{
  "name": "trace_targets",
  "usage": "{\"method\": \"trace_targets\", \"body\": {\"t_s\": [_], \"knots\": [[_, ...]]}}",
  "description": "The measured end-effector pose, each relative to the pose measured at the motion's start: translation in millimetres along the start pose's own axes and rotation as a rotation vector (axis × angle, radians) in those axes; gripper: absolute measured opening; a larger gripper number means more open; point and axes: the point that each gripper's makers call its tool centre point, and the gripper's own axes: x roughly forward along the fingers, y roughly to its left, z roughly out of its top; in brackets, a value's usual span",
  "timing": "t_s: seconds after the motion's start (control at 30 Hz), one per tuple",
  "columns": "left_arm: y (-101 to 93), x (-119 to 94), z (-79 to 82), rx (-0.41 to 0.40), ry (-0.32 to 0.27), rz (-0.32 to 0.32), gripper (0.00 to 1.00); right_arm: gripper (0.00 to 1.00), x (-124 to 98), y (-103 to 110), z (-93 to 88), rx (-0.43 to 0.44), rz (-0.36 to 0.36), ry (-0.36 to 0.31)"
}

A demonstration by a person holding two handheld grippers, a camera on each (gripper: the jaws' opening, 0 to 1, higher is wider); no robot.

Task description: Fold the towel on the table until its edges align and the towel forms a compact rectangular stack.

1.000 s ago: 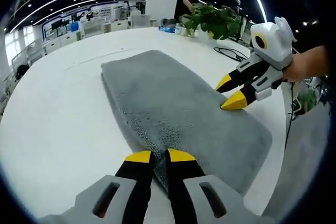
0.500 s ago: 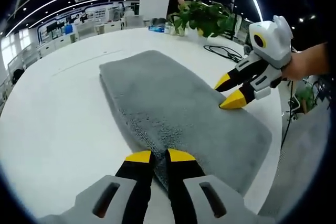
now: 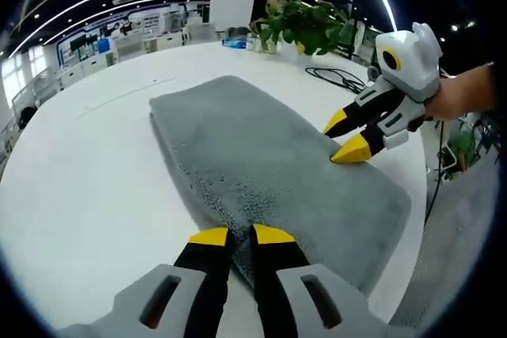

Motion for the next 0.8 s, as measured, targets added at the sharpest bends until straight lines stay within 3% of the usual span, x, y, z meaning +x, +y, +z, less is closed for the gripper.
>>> {"method": "trace_targets", "body": {"t_s": [0.5, 0.67, 0.8], "knots": [[-0.2, -2, 0.6, 0.011, -0.018, 0.028, 0.11, 0.23, -1, 2, 2.3, -0.014, -0.001, 0.01], [6.3, -11, 4.2, -0.002, -0.019, 0.043, 0.17, 0.23, -5, 4, 5.7, -0.02, -0.018, 0.004], [8.9, -16, 7.9, 0.045, -0.03, 0.06, 0.19, 0.24, -8, 4, 9.1, -0.018, -0.024, -0.012]]}}
